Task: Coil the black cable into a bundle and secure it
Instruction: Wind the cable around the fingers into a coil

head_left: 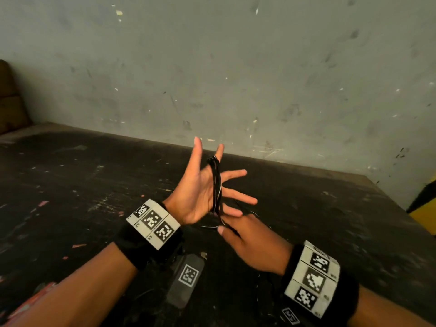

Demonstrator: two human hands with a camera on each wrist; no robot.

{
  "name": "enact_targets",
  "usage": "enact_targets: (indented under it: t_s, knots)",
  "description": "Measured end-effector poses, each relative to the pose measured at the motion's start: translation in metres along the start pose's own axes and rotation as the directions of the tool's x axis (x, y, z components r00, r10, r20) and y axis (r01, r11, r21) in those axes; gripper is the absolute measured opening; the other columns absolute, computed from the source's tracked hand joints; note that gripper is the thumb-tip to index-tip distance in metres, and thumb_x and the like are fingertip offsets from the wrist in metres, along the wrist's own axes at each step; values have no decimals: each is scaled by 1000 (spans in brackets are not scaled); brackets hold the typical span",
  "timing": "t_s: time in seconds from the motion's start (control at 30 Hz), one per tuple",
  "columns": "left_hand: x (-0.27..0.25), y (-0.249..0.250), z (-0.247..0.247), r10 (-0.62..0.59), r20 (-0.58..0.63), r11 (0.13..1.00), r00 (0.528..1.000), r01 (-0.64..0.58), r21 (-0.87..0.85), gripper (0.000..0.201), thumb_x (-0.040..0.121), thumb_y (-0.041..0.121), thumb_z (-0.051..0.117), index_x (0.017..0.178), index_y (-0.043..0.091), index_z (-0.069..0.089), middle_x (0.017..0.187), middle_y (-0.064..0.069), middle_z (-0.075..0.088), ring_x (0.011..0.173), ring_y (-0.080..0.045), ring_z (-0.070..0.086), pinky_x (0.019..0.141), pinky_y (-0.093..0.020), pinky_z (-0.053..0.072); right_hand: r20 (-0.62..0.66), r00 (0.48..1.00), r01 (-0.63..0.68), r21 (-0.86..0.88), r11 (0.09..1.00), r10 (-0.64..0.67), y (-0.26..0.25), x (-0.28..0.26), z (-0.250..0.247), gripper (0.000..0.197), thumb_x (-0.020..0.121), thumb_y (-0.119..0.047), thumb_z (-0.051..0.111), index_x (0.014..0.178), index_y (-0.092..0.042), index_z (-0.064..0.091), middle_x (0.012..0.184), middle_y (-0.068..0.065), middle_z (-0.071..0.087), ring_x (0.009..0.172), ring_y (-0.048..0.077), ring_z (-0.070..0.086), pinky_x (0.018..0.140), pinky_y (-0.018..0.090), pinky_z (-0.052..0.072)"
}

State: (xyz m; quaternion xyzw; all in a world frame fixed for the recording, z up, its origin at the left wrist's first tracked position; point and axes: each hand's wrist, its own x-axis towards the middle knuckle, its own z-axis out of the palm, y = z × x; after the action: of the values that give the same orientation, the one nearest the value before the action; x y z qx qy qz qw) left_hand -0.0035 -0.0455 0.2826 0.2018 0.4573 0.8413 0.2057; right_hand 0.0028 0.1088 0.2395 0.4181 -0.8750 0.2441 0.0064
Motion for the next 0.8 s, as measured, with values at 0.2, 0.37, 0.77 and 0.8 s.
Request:
enact_targets:
  t_s: [0.2,0.37,0.77,0.8]
  knots:
    - [-4,-11,-12,-28,-103,982,994,47,185,84,65,83,17,142,55,2,149,-13,36,103,-43,64,63,-47,59,186,983,19,-58,998,-8,-24,-14,-22,16,95,-26,48,98,-17,60,79,-5,62,72,8,59,68,31,47]
    - [-8,-20,-17,-69,-127,953,990,103,286,80,65,80,12,141,56,6,141,-7,44,105,-39,64,79,-59,54,231,973,19,-157,987,18,-29,-14,-60,17,92,-27,53,88,-18,67,59,-14,50,52,-1,50,57,15,33]
    - [-13,-23,-4,-137,-81,903,987,158,399,103,47,93,39,140,59,8,144,-7,41,110,-42,60,73,-50,58,277,961,66,-149,987,-22,-40,-12,-78,17,90,-25,56,84,-17,69,58,-15,55,53,5,52,53,16,35]
    - [-14,-25,-2,-158,-60,898,986,168,408,103,48,92,39,140,58,8,141,-6,45,110,-41,60,73,-50,58,275,961,61,-161,985,-14,-41,-11,-82,16,90,-26,58,81,-17,69,57,-13,55,52,5,52,52,15,35]
